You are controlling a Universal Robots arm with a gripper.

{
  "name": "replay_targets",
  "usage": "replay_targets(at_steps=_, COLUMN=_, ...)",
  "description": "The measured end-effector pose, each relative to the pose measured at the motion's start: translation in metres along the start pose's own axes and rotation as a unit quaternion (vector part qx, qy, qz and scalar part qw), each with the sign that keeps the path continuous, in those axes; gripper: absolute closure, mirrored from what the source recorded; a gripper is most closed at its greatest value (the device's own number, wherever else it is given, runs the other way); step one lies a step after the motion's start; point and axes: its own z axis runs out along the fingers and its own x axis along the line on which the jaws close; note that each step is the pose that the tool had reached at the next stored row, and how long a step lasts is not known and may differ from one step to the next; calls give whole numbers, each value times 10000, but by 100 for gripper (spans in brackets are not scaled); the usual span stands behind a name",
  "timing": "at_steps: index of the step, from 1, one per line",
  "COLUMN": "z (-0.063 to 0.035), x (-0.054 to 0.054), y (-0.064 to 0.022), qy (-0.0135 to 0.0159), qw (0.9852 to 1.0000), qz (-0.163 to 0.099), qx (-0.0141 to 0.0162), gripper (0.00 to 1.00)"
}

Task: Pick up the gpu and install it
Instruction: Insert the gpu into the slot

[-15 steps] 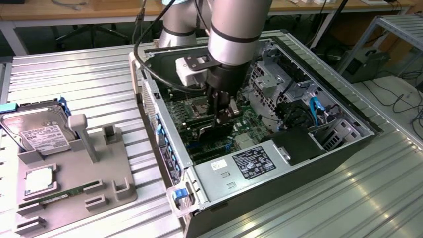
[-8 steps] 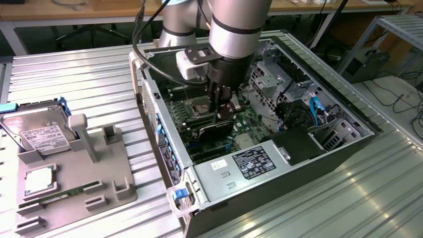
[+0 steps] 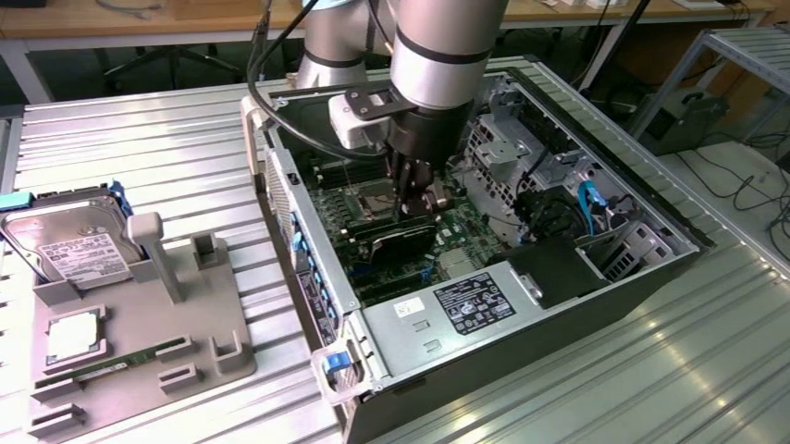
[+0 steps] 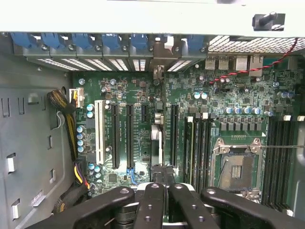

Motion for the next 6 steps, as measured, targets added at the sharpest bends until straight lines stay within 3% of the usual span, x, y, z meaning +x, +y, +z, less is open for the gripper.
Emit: replay_targets(at_steps=6, z=0, x=0, y=0, qy=0, qw=10000, qz=0, qx=0, gripper=89)
